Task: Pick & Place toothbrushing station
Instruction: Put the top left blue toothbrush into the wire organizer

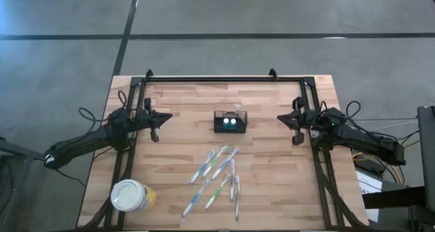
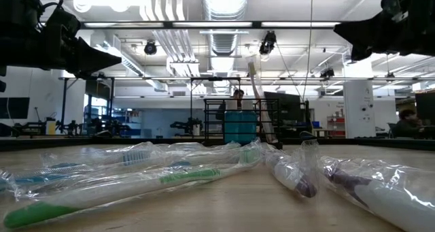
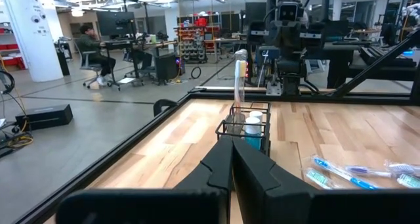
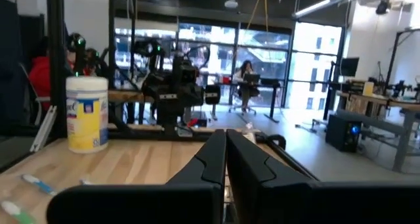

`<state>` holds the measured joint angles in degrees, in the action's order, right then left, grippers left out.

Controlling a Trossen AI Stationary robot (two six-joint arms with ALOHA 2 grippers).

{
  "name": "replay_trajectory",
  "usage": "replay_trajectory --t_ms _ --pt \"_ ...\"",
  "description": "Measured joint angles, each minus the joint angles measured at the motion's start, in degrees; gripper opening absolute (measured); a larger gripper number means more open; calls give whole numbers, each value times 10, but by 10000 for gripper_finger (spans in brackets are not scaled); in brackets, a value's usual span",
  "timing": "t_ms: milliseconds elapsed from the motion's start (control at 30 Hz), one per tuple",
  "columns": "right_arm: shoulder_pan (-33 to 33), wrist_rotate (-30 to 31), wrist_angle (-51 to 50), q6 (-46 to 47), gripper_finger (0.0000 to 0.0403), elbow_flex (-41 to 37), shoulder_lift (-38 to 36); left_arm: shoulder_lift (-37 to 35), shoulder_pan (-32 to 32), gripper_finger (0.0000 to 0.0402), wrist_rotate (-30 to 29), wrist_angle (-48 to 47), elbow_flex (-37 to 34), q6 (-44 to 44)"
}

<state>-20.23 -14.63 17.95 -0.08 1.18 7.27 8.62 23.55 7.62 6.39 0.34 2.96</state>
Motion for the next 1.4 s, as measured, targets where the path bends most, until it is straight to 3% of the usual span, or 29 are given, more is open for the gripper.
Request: replay_trajectory --t_ms 633,767,867,967,1100,1200,1400 --pt "0 -9 -63 23 8 -7 -34 0 0 5 -1 33 0 -5" --pt "0 -9 -68 22 8 -7 -33 7 0 4 -59 87 2 -61" --pt "0 -9 -67 10 8 -7 -33 28 -3 3 -44 97 28 -78" --pt "0 -9 -67 -3 8 -7 -33 73 -17 2 -53 94 74 -76" --pt "0 -9 -72 -22 8 -7 -33 172 -55 2 -128 90 143 -64" --pt "0 -9 -72 -24 8 -7 -33 263 -92 1 -152 59 209 -50" --pt "0 -8 -75 -24 8 -7 -30 465 -153 3 -161 -203 408 -86"
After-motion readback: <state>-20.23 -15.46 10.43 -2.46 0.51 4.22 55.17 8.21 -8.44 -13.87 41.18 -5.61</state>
